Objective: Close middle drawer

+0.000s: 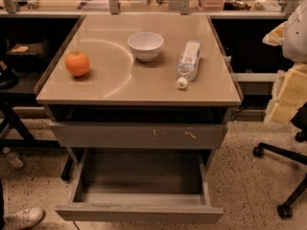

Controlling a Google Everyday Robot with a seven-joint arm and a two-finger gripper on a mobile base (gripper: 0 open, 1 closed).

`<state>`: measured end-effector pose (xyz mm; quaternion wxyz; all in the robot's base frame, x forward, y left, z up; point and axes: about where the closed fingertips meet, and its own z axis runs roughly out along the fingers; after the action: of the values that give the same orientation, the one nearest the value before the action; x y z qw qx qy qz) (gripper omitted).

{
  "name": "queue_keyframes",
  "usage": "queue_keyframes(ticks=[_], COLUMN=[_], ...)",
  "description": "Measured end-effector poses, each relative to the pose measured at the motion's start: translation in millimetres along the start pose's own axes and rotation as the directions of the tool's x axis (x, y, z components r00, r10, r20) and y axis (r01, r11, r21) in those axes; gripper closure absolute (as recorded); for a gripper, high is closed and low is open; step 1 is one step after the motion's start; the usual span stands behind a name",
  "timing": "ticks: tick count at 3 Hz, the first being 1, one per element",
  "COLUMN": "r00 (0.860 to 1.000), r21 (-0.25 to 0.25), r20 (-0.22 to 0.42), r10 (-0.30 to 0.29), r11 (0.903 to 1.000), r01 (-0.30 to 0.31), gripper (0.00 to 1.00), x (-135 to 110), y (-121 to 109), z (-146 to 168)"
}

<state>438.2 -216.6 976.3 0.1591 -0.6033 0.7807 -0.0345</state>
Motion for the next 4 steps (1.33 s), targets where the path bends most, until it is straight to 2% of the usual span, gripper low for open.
queue_keyframes(ticks=[1, 2, 4], r00=[1.000, 1.000, 1.000], r21=[0.000, 0.000, 0.000], r20=[0.000, 0.000, 0.000], r10=[0.000, 0.000, 0.000], r11=[1.0000, 1.0000, 1.0000], r01=[0.000, 0.000, 0.000], gripper=[0.00, 0.18, 0.66], x=[0.0, 0.0, 0.0], y=[0.0, 0.0, 0.0], z=[0.0, 0.0, 0.0])
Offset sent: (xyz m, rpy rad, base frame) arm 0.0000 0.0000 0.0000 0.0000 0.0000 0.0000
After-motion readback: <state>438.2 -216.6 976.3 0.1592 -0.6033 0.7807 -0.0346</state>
